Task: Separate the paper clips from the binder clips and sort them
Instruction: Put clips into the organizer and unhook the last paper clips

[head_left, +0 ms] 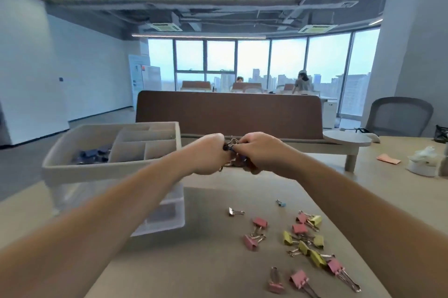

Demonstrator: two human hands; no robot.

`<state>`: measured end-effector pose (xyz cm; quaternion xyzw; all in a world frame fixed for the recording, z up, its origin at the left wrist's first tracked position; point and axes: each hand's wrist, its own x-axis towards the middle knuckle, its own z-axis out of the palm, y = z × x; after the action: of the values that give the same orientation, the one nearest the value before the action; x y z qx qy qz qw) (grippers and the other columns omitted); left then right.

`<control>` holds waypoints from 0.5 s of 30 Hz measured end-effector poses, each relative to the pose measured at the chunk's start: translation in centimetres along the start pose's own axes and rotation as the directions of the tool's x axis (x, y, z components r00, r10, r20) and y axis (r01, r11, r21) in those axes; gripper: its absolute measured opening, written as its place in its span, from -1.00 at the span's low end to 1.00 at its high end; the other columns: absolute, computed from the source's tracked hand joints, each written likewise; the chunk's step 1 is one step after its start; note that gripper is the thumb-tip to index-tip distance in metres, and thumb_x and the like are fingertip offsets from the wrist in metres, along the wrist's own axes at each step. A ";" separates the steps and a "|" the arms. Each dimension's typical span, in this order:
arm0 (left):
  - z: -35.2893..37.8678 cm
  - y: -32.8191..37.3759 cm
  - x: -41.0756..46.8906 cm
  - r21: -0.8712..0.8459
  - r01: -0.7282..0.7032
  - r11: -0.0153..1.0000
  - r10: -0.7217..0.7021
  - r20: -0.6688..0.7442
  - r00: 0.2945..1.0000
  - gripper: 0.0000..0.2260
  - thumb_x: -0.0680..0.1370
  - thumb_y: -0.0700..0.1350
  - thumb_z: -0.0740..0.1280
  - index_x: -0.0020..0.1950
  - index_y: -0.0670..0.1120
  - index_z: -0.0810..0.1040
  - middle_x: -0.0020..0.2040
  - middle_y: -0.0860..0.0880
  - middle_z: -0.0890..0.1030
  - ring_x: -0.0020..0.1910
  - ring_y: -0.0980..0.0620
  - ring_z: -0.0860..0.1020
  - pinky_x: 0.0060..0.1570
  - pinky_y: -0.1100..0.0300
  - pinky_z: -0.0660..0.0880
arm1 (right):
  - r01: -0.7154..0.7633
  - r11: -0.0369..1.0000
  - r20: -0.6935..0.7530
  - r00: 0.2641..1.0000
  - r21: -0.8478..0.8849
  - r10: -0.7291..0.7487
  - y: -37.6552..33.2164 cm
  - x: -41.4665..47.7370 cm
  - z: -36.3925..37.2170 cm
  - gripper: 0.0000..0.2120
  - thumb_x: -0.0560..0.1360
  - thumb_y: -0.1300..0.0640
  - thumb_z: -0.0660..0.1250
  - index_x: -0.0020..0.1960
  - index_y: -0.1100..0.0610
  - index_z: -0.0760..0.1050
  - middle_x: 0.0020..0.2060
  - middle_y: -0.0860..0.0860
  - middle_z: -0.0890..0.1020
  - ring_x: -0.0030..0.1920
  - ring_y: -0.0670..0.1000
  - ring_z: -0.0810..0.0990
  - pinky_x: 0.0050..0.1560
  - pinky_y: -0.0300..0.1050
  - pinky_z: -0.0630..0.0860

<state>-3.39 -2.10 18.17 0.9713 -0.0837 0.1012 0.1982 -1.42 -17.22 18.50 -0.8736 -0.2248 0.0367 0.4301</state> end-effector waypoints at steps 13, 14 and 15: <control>-12.9 -16.4 -5.1 -0.091 0.382 0.920 -0.392 -0.156 0.907 -0.70 0.54 -0.02 0.34 -0.22 -0.26 0.55 -0.38 -0.12 0.50 -0.43 -0.01 0.35 -0.41 0.18 0.28 | 0.065 0.970 0.252 0.960 0.233 -0.124 -14.8 11.9 14.8 -0.79 0.58 0.22 0.22 -0.21 0.25 0.48 -0.30 0.20 0.56 -0.42 0.05 0.44 -0.43 -0.17 0.37; -12.8 -16.9 -4.9 -0.125 0.390 0.912 -0.405 -0.144 0.903 -0.74 0.52 -0.05 0.35 -0.26 -0.21 0.53 -0.40 -0.11 0.49 -0.44 -0.02 0.35 -0.42 0.19 0.28 | 0.044 0.973 0.248 0.963 0.227 -0.101 -14.9 12.0 15.2 -0.79 0.57 0.23 0.21 -0.22 0.25 0.47 -0.31 0.20 0.54 -0.42 0.05 0.44 -0.44 -0.18 0.36; -13.1 -17.8 -4.8 -0.162 0.419 0.894 -0.440 -0.130 0.889 -0.78 0.50 -0.09 0.36 -0.29 -0.19 0.51 -0.41 -0.11 0.49 -0.45 -0.02 0.36 -0.43 0.20 0.28 | 0.030 0.972 0.250 0.964 0.231 -0.089 -15.5 12.3 16.0 -0.80 0.57 0.25 0.20 -0.22 0.24 0.46 -0.31 0.20 0.53 -0.39 0.06 0.45 -0.43 -0.18 0.34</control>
<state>-6.54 19.93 22.33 0.9392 0.1435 0.1283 0.2845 -0.12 7.94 22.01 -0.7997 -0.2998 0.1626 0.4942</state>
